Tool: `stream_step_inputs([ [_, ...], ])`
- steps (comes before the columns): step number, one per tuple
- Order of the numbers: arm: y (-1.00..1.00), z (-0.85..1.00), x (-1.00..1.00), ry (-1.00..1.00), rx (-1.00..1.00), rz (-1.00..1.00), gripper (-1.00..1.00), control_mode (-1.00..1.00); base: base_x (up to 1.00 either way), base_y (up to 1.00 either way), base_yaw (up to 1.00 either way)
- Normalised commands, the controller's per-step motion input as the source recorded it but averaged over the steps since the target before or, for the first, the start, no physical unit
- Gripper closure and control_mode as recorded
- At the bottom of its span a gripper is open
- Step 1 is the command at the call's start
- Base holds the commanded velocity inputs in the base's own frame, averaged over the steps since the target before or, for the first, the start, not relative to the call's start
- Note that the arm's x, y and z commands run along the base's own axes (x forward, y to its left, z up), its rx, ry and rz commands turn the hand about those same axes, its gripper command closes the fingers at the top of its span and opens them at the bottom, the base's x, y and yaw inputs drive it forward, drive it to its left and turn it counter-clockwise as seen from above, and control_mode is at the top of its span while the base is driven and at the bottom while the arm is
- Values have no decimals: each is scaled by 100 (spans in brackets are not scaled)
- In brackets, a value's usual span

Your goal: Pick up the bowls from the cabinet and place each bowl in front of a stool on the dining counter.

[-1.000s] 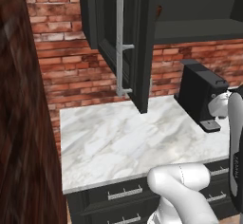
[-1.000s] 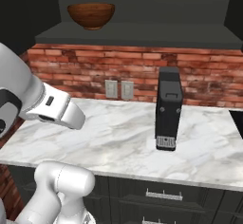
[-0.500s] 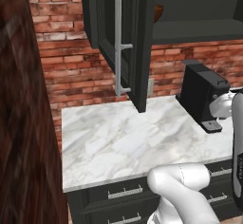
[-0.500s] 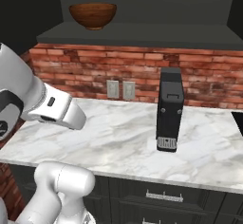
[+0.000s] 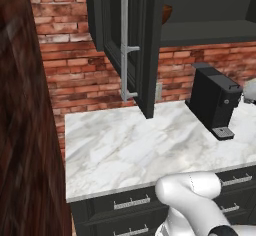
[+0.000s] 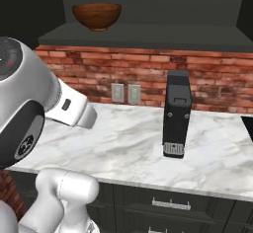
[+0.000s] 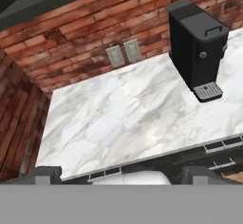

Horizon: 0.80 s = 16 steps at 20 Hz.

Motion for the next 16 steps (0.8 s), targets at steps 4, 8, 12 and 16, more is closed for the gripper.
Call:
stream_step_inputs([
  [4,7,68,8,-1,13,-1,-100,-100,0,0,0],
  [8,13,22,58,-1,9,-10,-100,-100,0,0,0],
  [12,3,17,82,0,15,-9,-100,-100,0,0,0],
  [16,5,15,85,-1,15,-7,-100,-100,0,0,0],
])
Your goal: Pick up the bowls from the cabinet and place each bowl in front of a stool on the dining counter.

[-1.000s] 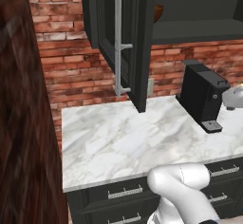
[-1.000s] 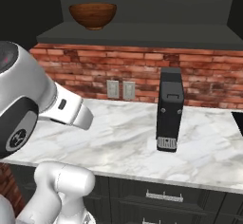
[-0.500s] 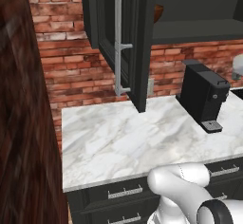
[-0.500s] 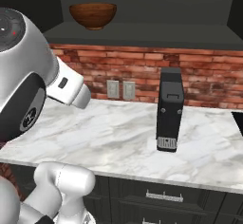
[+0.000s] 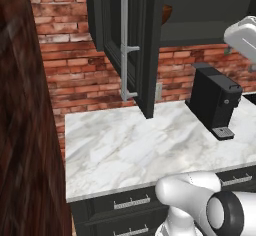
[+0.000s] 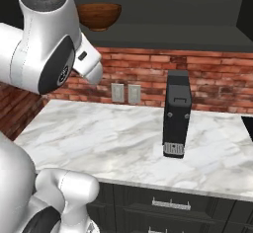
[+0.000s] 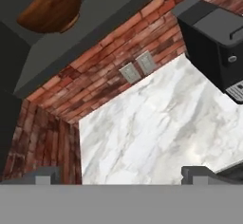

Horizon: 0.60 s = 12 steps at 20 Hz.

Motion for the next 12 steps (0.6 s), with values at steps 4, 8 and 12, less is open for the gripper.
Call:
stream_step_inputs([
  [4,18,5,67,-5,11,-7,-100,-100,0,0,0],
  [8,16,19,56,-7,11,-3,-100,-100,0,0,0],
  [12,10,26,68,0,8,0,-100,-100,0,0,0],
])
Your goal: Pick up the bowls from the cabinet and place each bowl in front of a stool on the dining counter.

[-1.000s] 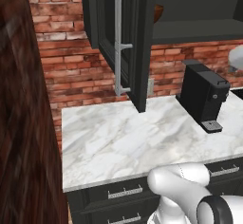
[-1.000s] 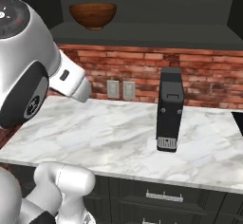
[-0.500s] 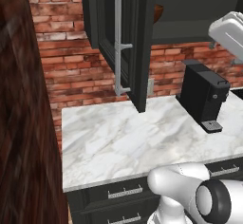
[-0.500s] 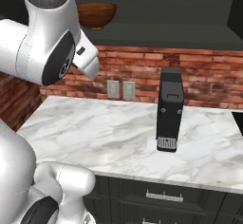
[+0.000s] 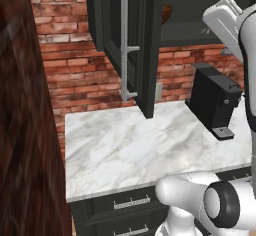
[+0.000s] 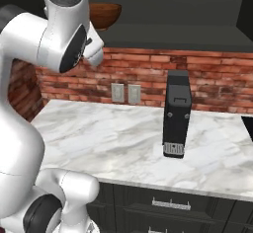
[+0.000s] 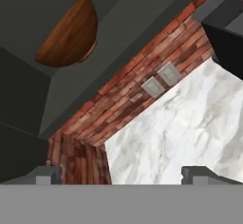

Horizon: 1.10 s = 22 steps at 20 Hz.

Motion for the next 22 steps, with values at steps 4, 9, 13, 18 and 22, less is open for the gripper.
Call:
stream_step_inputs([
  [4,19,37,64,0,1,0,-100,-100,0,0,0],
  [9,12,23,62,0,4,0,-100,-100,0,0,0],
  [13,8,2,69,0,4,0,-100,-100,0,0,0],
  [18,14,0,72,0,3,0,-100,-100,0,0,0],
  [22,12,1,69,0,3,0,-100,-100,0,0,0],
])
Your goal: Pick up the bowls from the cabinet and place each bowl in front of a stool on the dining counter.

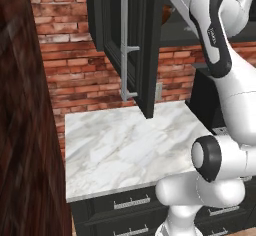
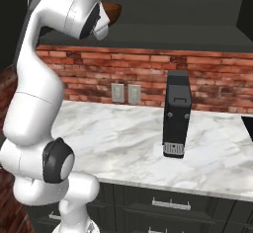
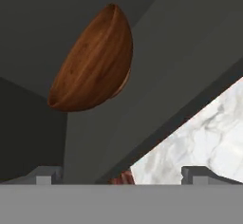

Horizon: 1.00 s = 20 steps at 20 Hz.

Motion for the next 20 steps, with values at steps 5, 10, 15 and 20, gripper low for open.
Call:
stream_step_inputs([
  [5,8,0,57,0,1,0,-100,-100,0,0,0],
  [10,0,2,46,0,1,0,-100,-100,0,0,0],
  [15,0,0,47,1,0,0,-100,-100,0,0,0],
  [20,3,0,46,4,0,0,-100,-100,0,0,0],
])
